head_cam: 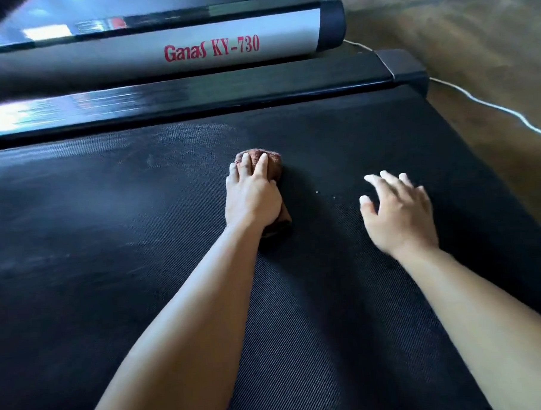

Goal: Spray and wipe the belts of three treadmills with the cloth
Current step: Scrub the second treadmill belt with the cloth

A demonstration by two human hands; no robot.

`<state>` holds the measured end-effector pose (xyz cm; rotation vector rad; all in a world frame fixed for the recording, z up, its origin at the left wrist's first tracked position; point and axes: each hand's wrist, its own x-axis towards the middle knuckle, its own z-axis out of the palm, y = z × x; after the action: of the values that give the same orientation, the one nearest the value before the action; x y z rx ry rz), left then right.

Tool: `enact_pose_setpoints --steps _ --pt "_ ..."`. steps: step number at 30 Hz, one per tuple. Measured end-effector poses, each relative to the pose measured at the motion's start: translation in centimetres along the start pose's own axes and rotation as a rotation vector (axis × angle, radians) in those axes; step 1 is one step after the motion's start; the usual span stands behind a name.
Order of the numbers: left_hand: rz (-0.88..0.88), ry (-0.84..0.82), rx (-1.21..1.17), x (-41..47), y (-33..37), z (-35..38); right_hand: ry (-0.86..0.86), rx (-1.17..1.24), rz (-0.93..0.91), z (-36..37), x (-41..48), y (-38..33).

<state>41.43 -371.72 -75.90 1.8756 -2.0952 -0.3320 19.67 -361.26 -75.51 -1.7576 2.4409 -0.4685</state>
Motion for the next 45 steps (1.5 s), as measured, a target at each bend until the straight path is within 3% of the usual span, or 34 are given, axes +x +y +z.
enact_pose_setpoints --steps 4,9,16,22,27,35,38,42,45 --pt "0.110 -0.046 -0.010 -0.6 6.0 2.6 -0.086 -0.080 0.099 -1.0 0.1 4.2" --pt "0.262 -0.096 -0.026 -3.7 11.9 5.0 -0.092 -0.066 0.082 -0.6 -0.1 4.2" --pt "0.353 -0.118 -0.057 -8.9 8.2 3.2 -0.098 -0.066 0.112 -0.5 -0.1 4.0" --pt "0.084 -0.033 -0.045 -8.5 -1.4 -0.4 -0.107 -0.095 0.103 -0.4 -0.1 4.0" --pt "-0.070 0.048 -0.036 -2.9 -5.6 -1.6 -0.103 -0.111 0.101 -0.3 0.2 4.0" --pt "-0.102 0.055 -0.019 7.9 -2.0 -0.1 -0.092 -0.142 0.094 0.0 0.2 4.0" --pt "-0.026 -0.001 -0.016 8.9 2.3 1.3 -0.095 -0.136 0.097 -0.1 0.2 3.9" --pt "0.289 -0.087 -0.069 5.2 8.1 3.1 -0.103 -0.126 0.098 -0.2 0.2 3.9" --pt "0.444 -0.140 -0.119 1.7 8.2 2.7 -0.113 -0.114 0.096 -0.3 0.3 3.8"
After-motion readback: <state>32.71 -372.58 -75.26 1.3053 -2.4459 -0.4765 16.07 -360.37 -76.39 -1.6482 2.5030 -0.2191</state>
